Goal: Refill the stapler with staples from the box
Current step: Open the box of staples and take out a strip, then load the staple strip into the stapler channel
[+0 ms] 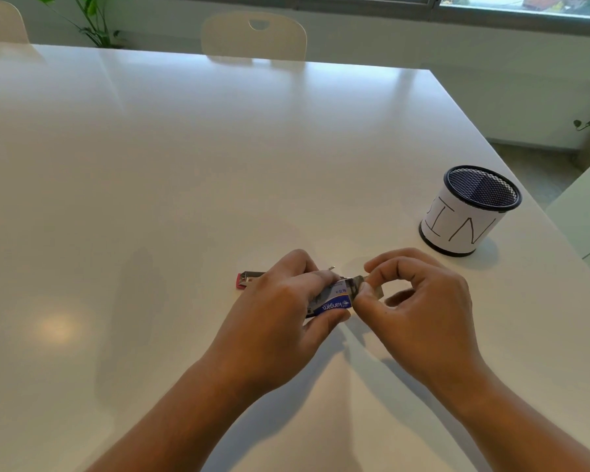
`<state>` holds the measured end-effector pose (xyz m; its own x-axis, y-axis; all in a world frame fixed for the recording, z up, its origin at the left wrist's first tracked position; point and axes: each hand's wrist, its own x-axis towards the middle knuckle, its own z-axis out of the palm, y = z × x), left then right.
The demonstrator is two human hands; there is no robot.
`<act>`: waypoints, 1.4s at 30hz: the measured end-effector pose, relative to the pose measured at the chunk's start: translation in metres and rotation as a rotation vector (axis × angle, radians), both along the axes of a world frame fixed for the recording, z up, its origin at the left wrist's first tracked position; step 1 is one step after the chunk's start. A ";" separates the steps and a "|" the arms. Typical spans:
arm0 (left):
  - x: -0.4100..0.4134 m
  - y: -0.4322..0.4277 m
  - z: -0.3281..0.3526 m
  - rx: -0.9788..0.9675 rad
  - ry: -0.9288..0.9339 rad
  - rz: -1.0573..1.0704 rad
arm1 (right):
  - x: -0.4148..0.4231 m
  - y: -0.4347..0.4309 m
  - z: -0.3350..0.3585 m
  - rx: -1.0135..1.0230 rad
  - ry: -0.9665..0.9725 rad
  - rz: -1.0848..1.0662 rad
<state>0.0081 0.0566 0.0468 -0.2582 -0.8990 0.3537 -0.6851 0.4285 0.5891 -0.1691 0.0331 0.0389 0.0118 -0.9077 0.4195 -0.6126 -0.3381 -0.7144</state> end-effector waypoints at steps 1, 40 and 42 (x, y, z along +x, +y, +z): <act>-0.001 0.001 0.000 0.000 -0.013 -0.001 | 0.001 0.001 0.000 -0.018 0.007 0.014; 0.012 -0.004 0.005 0.016 0.358 0.031 | -0.016 -0.012 0.017 0.427 -0.614 0.500; 0.013 -0.004 0.006 -0.004 0.403 0.049 | -0.017 -0.013 0.019 0.488 -0.723 0.503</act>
